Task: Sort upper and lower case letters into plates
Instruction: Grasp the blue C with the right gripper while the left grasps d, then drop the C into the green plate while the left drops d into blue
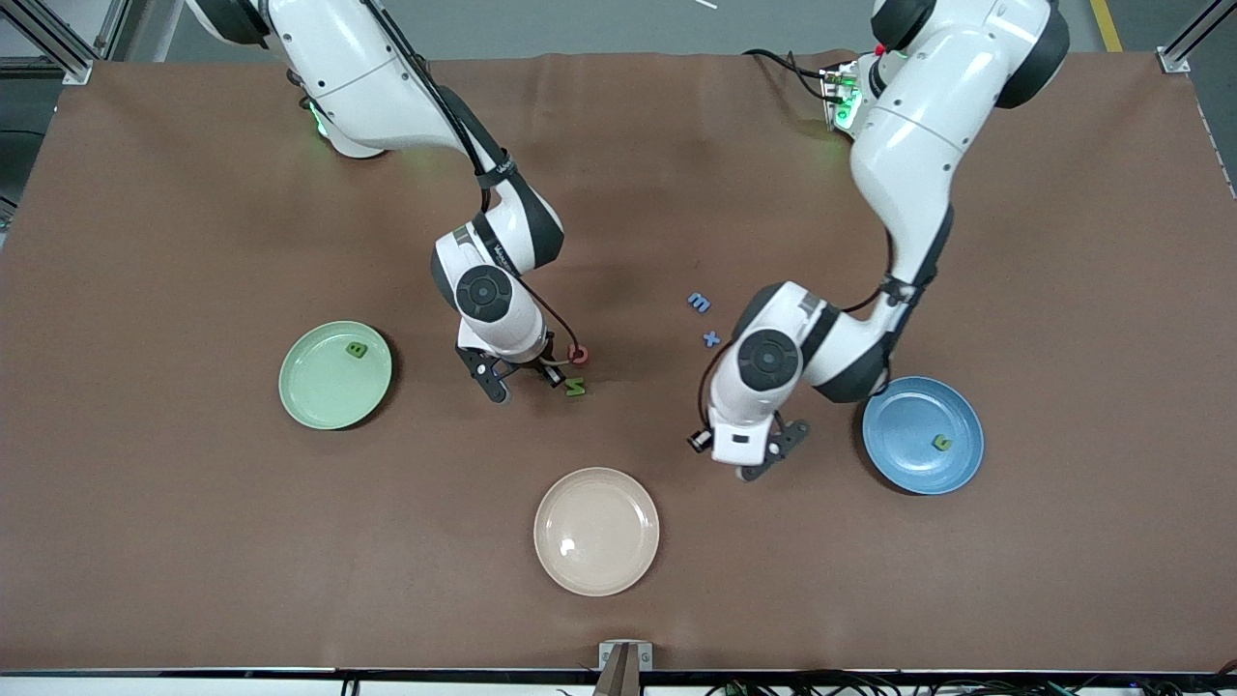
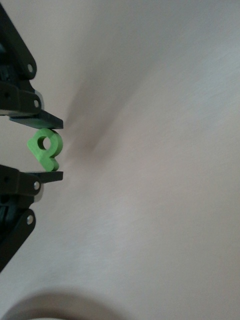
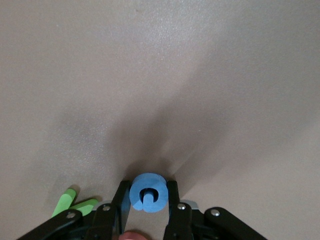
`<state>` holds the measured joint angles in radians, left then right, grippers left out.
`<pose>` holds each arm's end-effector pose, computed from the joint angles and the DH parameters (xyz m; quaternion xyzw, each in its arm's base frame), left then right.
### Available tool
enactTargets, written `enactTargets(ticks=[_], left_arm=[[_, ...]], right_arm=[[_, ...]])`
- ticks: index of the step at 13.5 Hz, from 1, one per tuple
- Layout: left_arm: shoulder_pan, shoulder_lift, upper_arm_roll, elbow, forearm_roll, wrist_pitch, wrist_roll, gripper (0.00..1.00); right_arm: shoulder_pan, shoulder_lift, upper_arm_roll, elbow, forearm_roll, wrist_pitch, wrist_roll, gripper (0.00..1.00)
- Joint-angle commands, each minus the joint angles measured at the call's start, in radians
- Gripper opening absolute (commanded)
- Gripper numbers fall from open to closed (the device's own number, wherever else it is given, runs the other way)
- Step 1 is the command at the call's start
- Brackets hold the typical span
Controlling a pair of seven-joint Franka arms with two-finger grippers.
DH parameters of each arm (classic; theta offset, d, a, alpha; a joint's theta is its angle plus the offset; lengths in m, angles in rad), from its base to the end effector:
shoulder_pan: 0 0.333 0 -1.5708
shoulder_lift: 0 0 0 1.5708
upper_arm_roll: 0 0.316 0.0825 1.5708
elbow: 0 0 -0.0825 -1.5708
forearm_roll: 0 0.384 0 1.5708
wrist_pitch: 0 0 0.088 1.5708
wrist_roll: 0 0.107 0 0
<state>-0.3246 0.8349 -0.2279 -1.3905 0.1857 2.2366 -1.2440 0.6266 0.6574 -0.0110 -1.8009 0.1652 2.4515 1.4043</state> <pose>0.6465 -0.3511 0.2203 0.9467 0.3214 0.0031 0.0194 0.5321 0.3770 0.1795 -0.8962 0.4409 0.0432 0.0233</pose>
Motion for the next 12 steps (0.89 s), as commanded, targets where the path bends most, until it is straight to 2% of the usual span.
enactTargets(ticks=[1, 5, 7, 9, 12], left_arm=[[0.051, -0.078, -0.004, -0.018, 0.018, -0.105, 0.104, 0.01], [0.146, -0.129, -0.005, -0.039, 0.018, -0.221, 0.279, 0.01], [0.205, -0.161, -0.005, -0.096, 0.02, -0.219, 0.371, 0.02], [0.258, -0.189, -0.005, -0.143, 0.02, -0.215, 0.478, 0.02], [0.334, -0.194, -0.005, -0.195, 0.023, -0.201, 0.563, 0.02]], right_arm=[[-0.022, -0.012, -0.027, 0.008, -0.019, -0.078, -0.06, 0.0], [-0.18, -0.16, -0.032, -0.018, -0.026, -0.291, -0.379, 0.0], [-0.25, -0.194, -0.036, -0.061, -0.045, -0.292, -0.517, 0.0], [-0.321, -0.193, -0.043, -0.063, -0.082, -0.289, -0.62, 0.0], [-0.404, -0.18, -0.043, -0.074, -0.087, -0.238, -0.761, 0.0]])
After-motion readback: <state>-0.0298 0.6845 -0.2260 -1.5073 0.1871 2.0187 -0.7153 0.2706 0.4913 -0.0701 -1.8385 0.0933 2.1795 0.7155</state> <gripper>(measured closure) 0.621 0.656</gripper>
